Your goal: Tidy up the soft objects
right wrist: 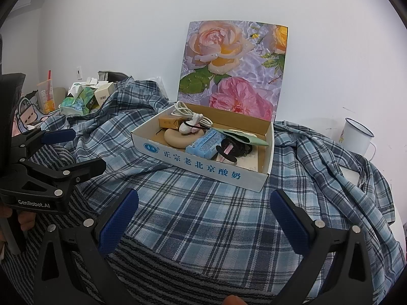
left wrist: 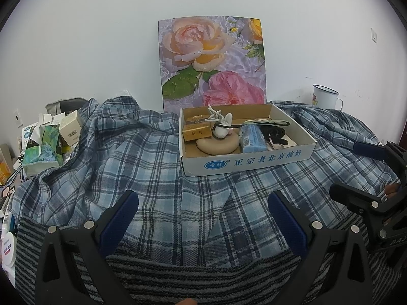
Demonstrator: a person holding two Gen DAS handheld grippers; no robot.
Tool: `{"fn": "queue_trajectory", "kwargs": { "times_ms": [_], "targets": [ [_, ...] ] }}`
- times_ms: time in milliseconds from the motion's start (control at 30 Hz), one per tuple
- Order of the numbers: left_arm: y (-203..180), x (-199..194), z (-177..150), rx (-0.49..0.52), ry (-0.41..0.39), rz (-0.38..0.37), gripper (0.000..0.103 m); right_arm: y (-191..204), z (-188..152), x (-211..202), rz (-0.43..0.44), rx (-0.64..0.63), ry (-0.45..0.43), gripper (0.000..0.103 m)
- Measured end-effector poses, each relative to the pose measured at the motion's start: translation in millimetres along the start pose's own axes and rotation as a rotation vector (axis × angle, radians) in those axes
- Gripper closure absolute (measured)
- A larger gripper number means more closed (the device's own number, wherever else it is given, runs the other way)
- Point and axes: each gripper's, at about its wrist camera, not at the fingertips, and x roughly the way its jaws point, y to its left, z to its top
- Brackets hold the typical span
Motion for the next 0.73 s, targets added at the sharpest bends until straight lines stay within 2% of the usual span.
{"fn": "queue_trajectory", "kwargs": {
  "times_ms": [733],
  "targets": [
    [-1.5,0.8,-0.3,0.004,0.003,0.004,0.0,1.1,0.1,0.1,-0.001,0.0,0.002,0.0]
  ]
}}
